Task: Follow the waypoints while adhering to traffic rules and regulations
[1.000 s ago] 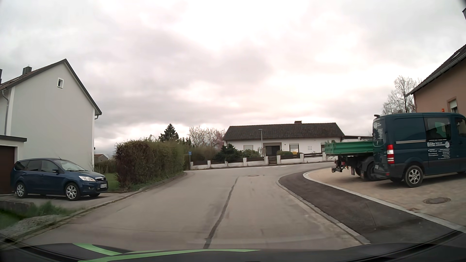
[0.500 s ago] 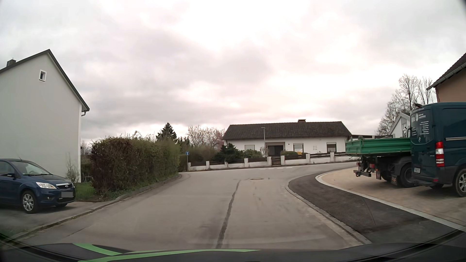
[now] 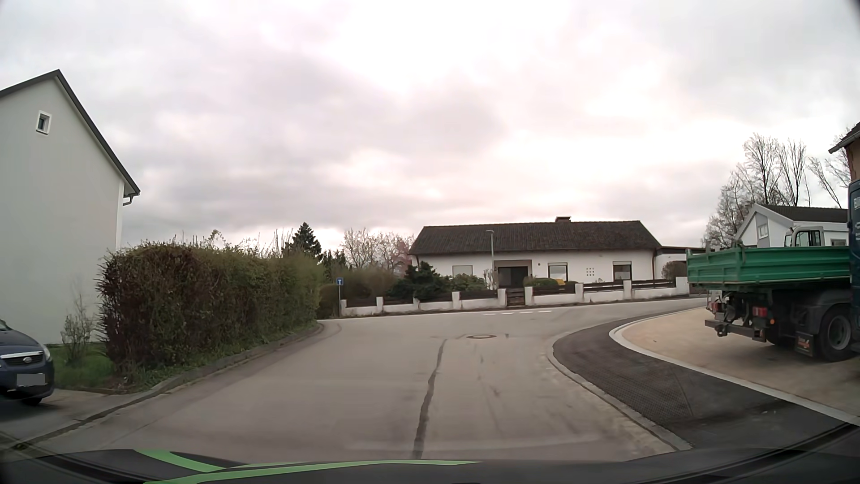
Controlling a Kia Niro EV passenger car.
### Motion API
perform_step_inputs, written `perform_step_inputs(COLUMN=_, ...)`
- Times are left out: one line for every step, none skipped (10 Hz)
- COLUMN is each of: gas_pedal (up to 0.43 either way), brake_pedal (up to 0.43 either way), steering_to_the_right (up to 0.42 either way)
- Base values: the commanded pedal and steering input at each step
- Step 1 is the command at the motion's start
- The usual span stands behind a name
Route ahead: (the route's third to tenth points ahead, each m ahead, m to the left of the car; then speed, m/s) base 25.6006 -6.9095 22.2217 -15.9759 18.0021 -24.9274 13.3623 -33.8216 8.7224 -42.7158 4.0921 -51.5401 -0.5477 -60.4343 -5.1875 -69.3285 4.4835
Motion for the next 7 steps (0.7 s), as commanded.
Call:
perform_step_inputs(gas_pedal=0.0, brake_pedal=0.0, steering_to_the_right=0.004)
perform_step_inputs(gas_pedal=0.0, brake_pedal=0.0, steering_to_the_right=0.007)
perform_step_inputs(gas_pedal=0.0, brake_pedal=0.0, steering_to_the_right=0.009)
perform_step_inputs(gas_pedal=0.0, brake_pedal=0.0, steering_to_the_right=0.009)
perform_step_inputs(gas_pedal=0.02, brake_pedal=0.0, steering_to_the_right=0.009)
perform_step_inputs(gas_pedal=0.02, brake_pedal=0.0, steering_to_the_right=0.009)
perform_step_inputs(gas_pedal=0.028, brake_pedal=0.0, steering_to_the_right=0.009)
